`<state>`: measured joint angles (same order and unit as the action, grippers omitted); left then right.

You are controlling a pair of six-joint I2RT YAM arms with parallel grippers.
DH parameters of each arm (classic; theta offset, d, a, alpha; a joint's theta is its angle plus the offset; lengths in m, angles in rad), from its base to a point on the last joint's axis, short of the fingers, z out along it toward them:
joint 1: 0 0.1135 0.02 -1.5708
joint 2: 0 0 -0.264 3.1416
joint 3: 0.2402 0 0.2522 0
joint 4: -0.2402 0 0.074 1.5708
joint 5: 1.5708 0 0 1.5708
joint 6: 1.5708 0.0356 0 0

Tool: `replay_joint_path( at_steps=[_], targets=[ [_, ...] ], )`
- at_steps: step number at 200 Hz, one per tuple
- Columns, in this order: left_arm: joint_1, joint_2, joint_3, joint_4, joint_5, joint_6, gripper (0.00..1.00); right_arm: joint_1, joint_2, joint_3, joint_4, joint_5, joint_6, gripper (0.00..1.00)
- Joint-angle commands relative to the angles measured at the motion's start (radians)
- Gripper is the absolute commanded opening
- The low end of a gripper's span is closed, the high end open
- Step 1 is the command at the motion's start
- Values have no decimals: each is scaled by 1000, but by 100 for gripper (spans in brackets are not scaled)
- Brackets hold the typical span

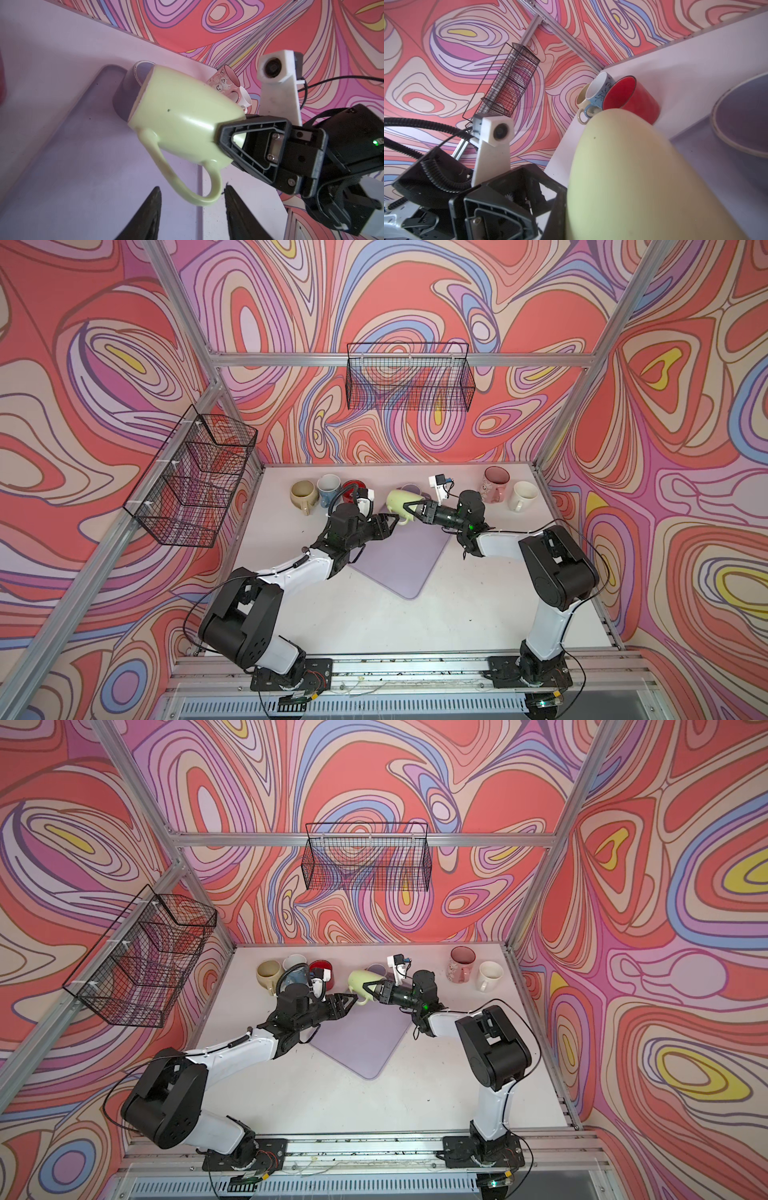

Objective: Turn the mug right side up
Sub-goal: 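Grasp the pale green mug's body with the right gripper while the left holds it, then open the left gripper while the right gripper carries the mug toward the pink mug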

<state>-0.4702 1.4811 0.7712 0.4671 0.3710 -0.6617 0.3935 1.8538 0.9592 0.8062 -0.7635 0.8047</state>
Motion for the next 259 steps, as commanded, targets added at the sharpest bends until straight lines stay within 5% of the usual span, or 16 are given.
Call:
replay_joint_path(
  at_steps=[1,98,160,259],
  targets=[
    [19,-56,18,-68,-31,53,53,1,-77,65,-119,37,-126,0],
    [90,-178,224,-509,-106,317,54,2,-172,232,-771,130,-400,0],
    [105,-194,399,-783,-172,544,54,-2,-150,479,-1304,267,-594,0],
    [105,-239,284,-693,-109,559,54,-100,-199,604,-1737,537,-692,0]
  ],
)
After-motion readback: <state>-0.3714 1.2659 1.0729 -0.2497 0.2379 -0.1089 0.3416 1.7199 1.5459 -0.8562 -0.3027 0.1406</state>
